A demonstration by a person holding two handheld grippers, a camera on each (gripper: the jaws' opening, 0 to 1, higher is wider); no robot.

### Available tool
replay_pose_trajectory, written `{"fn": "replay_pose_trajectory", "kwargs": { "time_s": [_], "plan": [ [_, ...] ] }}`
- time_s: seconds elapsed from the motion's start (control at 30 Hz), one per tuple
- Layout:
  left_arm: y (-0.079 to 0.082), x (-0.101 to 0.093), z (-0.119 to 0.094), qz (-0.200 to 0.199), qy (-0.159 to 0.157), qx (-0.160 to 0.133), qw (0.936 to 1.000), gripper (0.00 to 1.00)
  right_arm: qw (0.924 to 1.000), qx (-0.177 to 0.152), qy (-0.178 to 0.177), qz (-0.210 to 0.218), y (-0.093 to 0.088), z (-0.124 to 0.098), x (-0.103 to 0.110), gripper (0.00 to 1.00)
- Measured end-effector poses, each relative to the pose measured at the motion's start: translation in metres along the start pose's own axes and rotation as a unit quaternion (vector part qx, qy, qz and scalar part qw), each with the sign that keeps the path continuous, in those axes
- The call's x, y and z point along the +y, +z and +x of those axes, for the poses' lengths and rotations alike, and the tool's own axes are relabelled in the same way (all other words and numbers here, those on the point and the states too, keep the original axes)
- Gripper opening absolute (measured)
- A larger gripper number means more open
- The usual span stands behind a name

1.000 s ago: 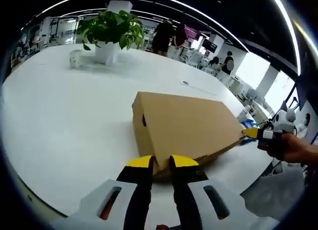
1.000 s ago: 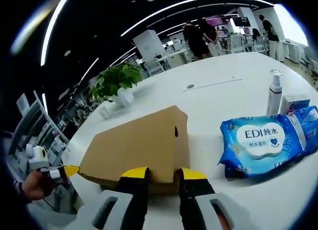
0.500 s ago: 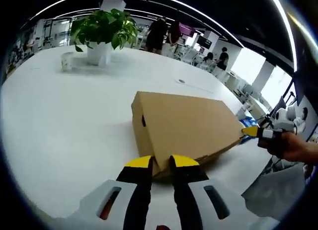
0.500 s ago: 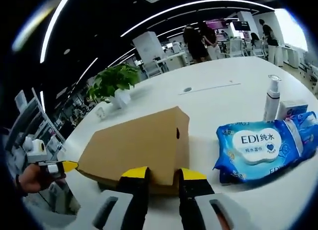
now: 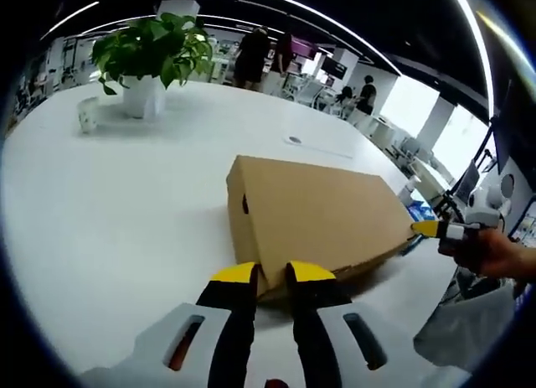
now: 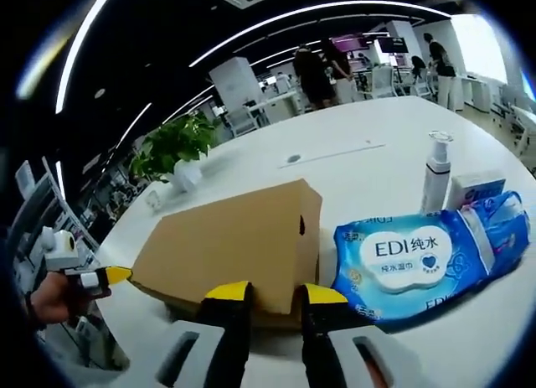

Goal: Operate the shoe box by opening the lid, removing the specified soft item, and placing it in the target area until the item is outside and the box remains undamaged.

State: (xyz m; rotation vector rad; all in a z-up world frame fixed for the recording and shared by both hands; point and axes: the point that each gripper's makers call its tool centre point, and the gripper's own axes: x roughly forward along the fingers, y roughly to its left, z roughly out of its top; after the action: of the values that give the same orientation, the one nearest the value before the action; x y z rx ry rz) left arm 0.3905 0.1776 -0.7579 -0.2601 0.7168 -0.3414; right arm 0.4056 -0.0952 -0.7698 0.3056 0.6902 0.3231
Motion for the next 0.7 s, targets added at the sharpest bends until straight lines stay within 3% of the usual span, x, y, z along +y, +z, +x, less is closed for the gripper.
{"fn": "replay_pose_trajectory", "kwargs": {
  "time_s": [0.4, 0.7],
  "plan": [
    [0.002, -0.004, 0.005, 0.001, -0.003, -0.002, 1.0, 0.13, 1.0, -0.006, 0.001, -0.006, 0.002, -0.003, -0.003, 0.2],
    [-0.013, -0.009, -0.007, -0.037, 0.004, -0.019, 0.9991, 0.18, 0.9995, -0.026, 0.015, -0.003, 0.002, -0.016, 0.002, 0.23]
  ]
}}
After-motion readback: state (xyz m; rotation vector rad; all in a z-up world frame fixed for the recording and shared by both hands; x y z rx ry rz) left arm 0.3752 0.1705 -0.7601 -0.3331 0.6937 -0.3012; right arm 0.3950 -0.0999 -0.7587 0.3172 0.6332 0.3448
